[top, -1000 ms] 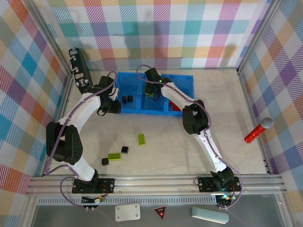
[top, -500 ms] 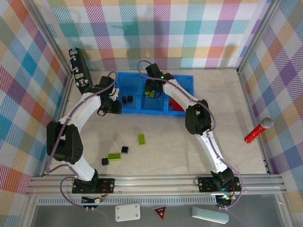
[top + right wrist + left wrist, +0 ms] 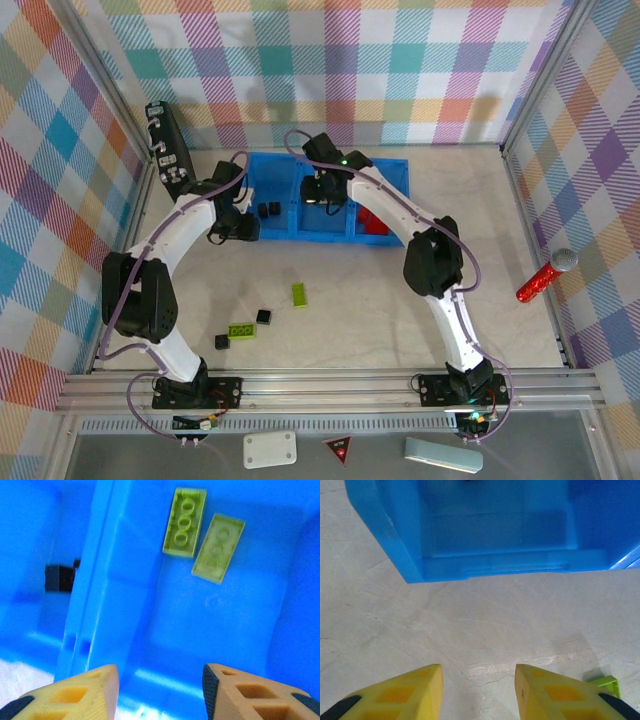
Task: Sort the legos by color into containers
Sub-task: Place the lego in the container, then pick up the lego from the center of the table.
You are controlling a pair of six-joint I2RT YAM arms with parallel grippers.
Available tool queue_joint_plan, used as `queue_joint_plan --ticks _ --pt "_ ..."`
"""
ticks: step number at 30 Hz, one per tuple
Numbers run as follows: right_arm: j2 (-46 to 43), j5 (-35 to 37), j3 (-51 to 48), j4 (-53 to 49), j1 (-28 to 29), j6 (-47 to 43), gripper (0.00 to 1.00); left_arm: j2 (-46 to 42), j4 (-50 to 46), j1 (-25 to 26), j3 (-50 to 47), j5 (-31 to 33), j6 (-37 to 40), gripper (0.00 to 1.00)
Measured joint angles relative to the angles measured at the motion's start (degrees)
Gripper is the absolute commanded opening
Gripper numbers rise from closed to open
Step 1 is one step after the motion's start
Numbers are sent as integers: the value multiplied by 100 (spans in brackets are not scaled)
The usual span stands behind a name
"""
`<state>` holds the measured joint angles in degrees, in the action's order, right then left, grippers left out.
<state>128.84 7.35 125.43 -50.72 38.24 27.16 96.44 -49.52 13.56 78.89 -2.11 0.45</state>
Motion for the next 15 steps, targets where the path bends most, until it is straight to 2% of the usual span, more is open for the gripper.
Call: queue_joint_plan --ticks 15 --pt "-1480 -146 -2282 -205 804 608 49 337 -63 245 184 -17 -236 42"
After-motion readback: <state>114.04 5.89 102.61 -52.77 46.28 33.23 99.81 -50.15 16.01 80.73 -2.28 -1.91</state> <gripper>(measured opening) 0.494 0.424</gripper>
